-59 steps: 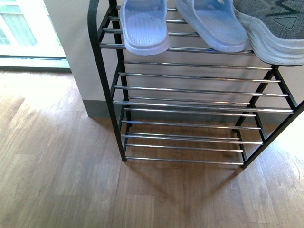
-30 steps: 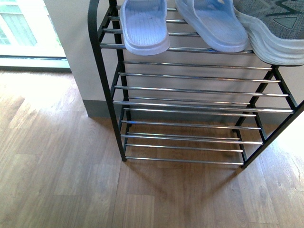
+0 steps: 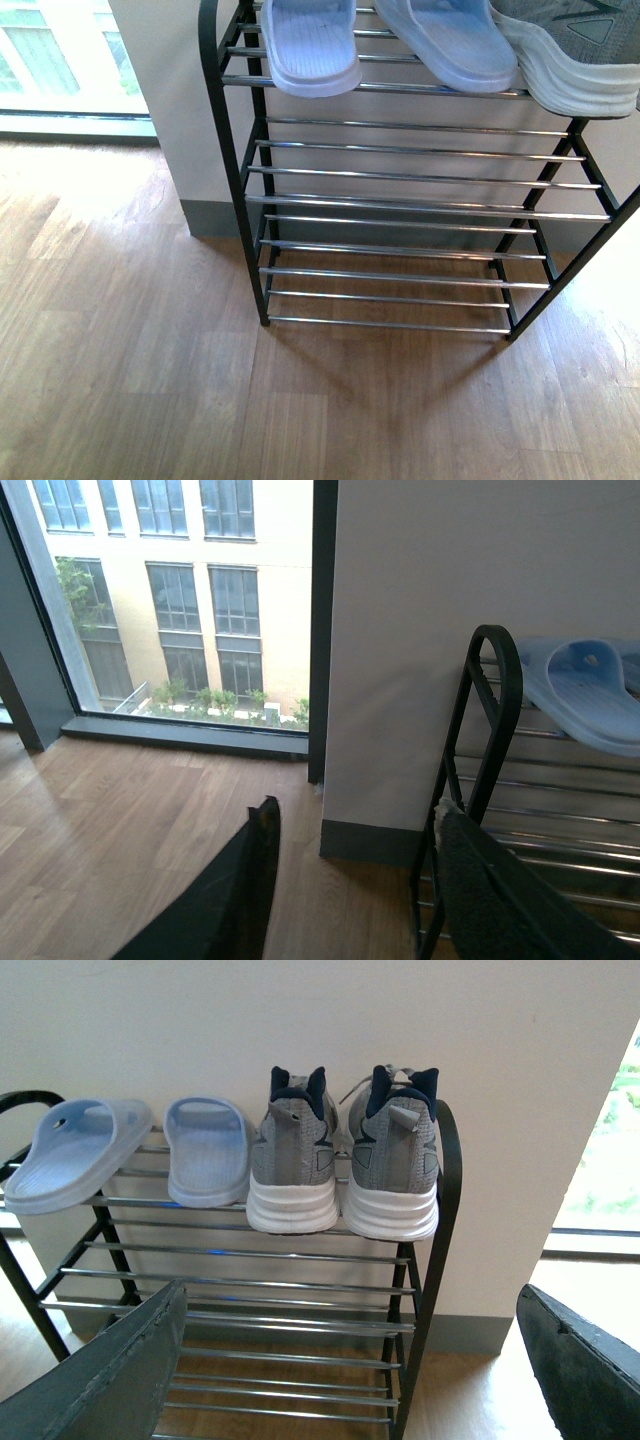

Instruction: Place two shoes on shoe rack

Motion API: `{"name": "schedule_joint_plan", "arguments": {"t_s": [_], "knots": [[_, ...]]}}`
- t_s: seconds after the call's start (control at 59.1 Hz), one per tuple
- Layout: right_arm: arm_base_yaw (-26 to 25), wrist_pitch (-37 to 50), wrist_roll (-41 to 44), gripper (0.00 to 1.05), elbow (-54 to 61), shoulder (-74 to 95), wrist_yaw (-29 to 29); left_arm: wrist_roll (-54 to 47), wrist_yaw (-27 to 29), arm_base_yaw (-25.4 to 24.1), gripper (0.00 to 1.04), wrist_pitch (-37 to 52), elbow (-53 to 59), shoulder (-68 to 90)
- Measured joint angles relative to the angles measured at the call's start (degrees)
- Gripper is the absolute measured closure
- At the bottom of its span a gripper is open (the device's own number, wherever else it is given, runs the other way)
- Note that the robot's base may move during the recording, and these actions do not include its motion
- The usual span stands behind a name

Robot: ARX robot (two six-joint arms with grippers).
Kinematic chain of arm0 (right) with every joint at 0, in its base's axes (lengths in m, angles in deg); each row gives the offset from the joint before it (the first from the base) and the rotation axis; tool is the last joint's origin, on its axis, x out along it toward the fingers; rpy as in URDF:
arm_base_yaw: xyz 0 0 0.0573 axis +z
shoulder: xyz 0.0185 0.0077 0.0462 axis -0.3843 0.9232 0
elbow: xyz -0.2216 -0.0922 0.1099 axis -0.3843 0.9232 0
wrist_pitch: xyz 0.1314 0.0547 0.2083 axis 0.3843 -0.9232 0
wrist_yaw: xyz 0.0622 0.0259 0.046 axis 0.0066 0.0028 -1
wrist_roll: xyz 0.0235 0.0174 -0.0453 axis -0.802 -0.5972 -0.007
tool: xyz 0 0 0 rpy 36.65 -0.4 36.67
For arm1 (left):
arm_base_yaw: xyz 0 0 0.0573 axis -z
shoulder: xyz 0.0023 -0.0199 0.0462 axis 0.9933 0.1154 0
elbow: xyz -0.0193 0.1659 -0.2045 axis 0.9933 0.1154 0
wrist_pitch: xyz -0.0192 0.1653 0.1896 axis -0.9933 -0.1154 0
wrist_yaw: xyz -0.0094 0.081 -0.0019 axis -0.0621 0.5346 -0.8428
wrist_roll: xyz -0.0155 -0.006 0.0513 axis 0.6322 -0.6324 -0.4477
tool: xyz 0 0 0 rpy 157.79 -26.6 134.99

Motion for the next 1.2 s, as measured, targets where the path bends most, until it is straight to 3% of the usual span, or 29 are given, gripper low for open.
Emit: {"name": "schedule_joint_plan", "arguments": {"t_s": [0.068,0.254,1.201], "knots": [[0.00,0.00,0.00,0.09,0.00,0.00,0.00,0.00,0.00,0.00,0.38,0.00,0.00,0.00],[0.00,0.00,0.00,0.09,0.00,0.00,-0.02,-0.07,0.02,0.00,0.08,0.00,0.00,0.00],[0.00,-0.04,-0.02,0.09,0.00,-0.04,0.15,-0.09,-0.02,0.00,0.09,0.00,0.00,0.00]]}}
